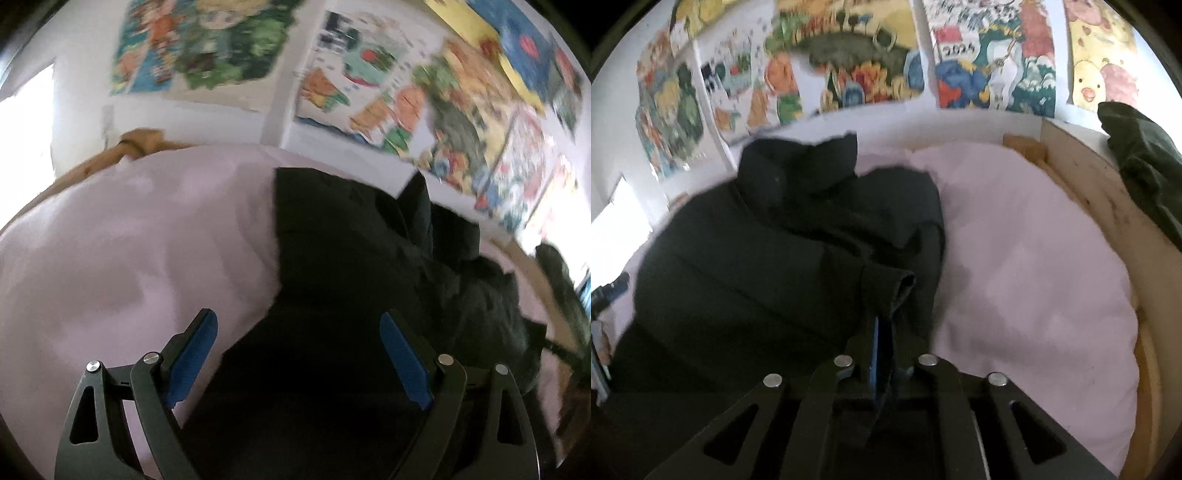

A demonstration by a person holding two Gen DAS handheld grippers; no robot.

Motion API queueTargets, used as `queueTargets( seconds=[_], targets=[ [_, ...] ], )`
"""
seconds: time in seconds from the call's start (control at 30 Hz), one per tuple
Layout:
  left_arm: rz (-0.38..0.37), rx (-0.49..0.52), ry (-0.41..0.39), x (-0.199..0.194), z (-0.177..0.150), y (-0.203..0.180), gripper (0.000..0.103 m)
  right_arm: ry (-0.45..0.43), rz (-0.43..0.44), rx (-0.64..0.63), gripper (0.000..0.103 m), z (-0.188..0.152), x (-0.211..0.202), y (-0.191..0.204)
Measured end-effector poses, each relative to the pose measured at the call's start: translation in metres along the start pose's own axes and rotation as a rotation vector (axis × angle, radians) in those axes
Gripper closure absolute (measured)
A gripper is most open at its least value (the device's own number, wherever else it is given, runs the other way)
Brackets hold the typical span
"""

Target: Fold large clothes

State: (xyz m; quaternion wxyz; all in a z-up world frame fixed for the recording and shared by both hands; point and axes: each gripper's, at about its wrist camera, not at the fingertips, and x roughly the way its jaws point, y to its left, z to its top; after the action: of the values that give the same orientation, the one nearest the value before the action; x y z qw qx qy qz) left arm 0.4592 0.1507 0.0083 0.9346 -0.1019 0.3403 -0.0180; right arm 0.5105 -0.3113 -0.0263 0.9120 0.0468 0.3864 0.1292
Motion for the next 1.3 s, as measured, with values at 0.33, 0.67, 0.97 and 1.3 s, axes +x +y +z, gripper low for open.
queueTargets(
  seconds=[0.33, 0.67, 0.97, 1.3],
  targets=[
    [0.135, 0.176, 0.042, 0.046, -0.012, -0.022, 0.017, -0.176, -0.139, -0.297, 0.080, -0.003, -0.023, 0.038],
    [0.119, 0.154, 0.095, 0.065, -0.023, -0.013, 0.009, 0.009, -0.039, -0.427, 0.080, -0.027, 0.047, 0.059],
    [0.115, 0.154, 0.118, 0.089, -0.031, -0.006, 0.001, 0.040, -0.036, -0.463, 0.080, -0.043, 0.090, 0.055],
    [0.044, 0.100, 0.112, 0.085, -0.030, 0.009, 0.001, 0.035, -0.018, -0.459, 0.080, -0.044, 0.095, 0.051]
  ],
)
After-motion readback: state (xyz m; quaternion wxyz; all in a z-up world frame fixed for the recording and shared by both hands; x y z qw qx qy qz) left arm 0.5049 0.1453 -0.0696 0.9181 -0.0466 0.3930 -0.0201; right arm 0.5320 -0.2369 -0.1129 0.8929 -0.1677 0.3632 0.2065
